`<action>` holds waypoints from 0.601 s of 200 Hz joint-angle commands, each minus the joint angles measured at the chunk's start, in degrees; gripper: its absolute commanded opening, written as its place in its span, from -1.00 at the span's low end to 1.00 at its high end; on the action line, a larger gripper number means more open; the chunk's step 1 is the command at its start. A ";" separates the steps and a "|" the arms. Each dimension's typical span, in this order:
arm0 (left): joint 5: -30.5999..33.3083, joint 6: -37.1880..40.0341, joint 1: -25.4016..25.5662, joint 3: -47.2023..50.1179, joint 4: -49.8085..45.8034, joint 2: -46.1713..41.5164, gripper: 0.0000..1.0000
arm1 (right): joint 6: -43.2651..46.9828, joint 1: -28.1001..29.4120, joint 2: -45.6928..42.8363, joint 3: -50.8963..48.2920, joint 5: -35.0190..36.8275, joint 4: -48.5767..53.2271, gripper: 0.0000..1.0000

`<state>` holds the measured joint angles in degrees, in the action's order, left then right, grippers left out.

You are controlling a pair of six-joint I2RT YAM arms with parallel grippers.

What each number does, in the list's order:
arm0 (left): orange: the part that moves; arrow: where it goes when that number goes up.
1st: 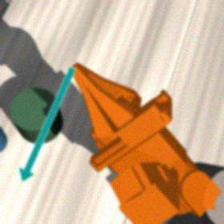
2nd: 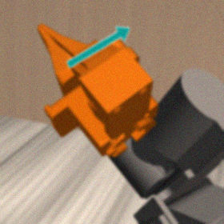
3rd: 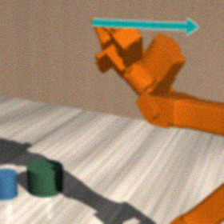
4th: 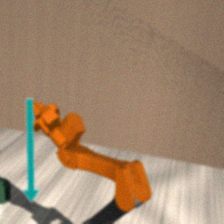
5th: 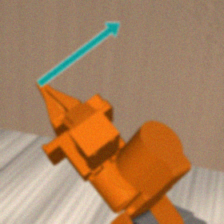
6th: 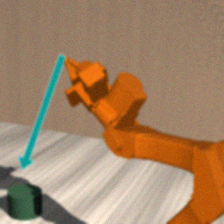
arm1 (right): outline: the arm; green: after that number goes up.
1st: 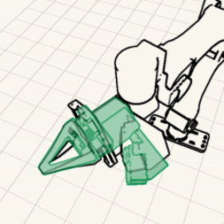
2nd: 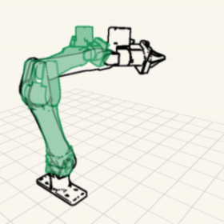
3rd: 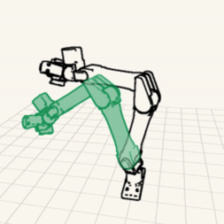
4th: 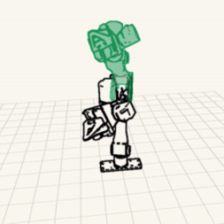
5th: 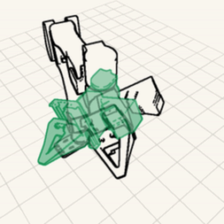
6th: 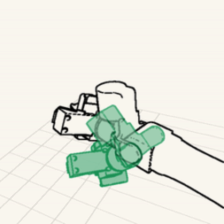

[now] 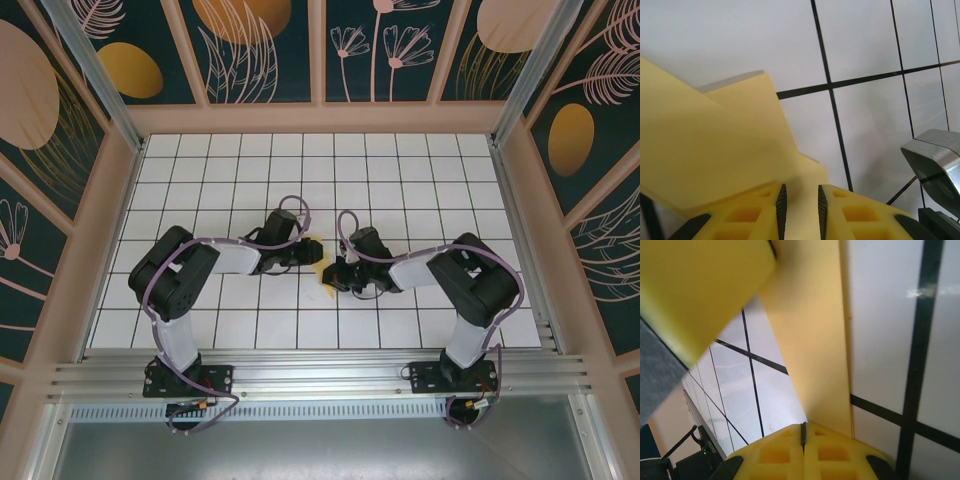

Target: Fold a paper plane with a square sheet of paper (pick it up from the middle)

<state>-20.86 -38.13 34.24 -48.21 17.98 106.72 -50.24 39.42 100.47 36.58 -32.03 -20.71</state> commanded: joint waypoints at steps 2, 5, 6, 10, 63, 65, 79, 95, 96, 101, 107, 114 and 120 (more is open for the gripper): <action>4.26 1.18 -4.84 2.68 0.83 0.01 -0.39 | 0.84 -0.24 0.03 -3.56 0.26 9.53 -1.00; 4.17 1.19 -5.09 2.55 0.80 0.02 -0.39 | 0.85 -0.22 0.02 -3.64 0.25 9.55 -1.00; 4.17 1.20 -5.16 2.48 0.81 0.00 -0.39 | 0.89 -0.22 0.05 -3.72 0.23 9.55 -1.00; 4.16 1.43 -5.55 2.28 0.56 -0.02 -0.39 | 0.93 -0.25 -0.04 -3.86 0.22 9.55 -1.00; 7.09 4.54 -8.08 -4.40 -7.74 0.72 -0.34 | 2.11 -0.22 -1.04 -3.54 -1.09 10.20 -1.00; 7.25 4.68 -8.10 -4.61 -8.08 0.72 -0.33 | 2.15 -0.22 -1.05 -3.40 -1.14 10.30 -1.00; 8.15 4.73 -8.30 -5.45 -9.37 -0.02 -0.32 | 2.50 -0.22 -1.35 -2.56 -1.50 10.21 -1.00; 7.47 4.24 -8.38 -5.33 -9.48 -2.27 -0.26 | 2.47 -0.20 -2.10 -1.03 -2.39 9.32 -1.00; 7.44 4.18 -8.39 -5.24 -9.51 -2.37 -0.25 | 2.49 -0.21 -2.24 -0.87 -2.41 9.26 -1.00; 7.28 3.86 -8.31 -5.07 -9.67 -3.33 -0.24 | 2.60 -0.22 -2.64 -0.10 -2.58 9.20 -1.00; 7.10 3.51 -8.29 -4.89 -9.98 -4.41 -0.23 | 2.76 -0.22 -3.37 0.81 -2.68 9.24 -0.98; 6.60 2.99 -8.34 -4.39 -10.18 -5.86 -0.20 | 2.93 -0.22 -4.57 1.73 -2.82 9.15 -0.94; 6.18 2.52 -8.33 -3.90 -10.30 -7.17 -0.16 | 3.17 -0.22 -5.86 2.34 -2.54 9.10 -0.92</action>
<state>-14.46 -35.14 25.91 -52.62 10.11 105.08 -48.73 39.31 98.50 36.60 -33.76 -16.27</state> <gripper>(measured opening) 0.395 0.060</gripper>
